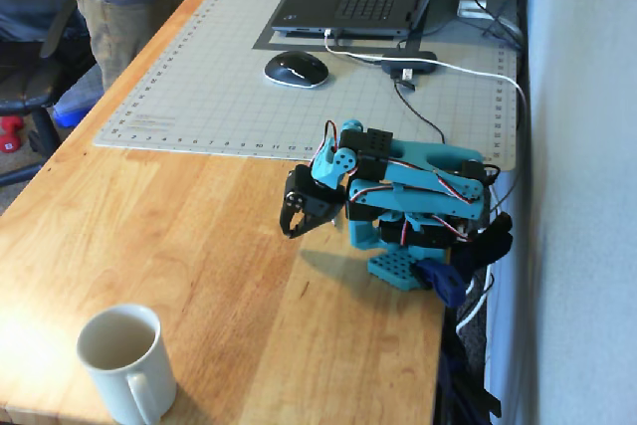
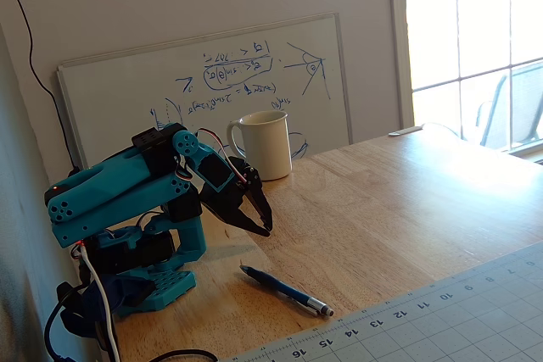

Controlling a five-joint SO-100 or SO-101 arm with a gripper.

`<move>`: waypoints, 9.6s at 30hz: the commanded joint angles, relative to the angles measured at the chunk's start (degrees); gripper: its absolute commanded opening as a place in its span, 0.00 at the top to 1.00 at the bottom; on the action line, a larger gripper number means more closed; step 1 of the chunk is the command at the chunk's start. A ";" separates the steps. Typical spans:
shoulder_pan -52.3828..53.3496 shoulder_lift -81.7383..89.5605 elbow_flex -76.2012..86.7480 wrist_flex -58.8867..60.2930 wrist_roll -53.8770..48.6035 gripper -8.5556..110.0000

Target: Grasp a pen and put it in a mug.

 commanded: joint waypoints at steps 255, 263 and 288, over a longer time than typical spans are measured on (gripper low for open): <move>-43.24 -104.68 -56.51 -120.59 -64.16 0.93; -42.80 -105.03 -56.43 -120.59 -64.07 0.93; -36.91 -85.34 -46.23 -102.30 -62.75 0.85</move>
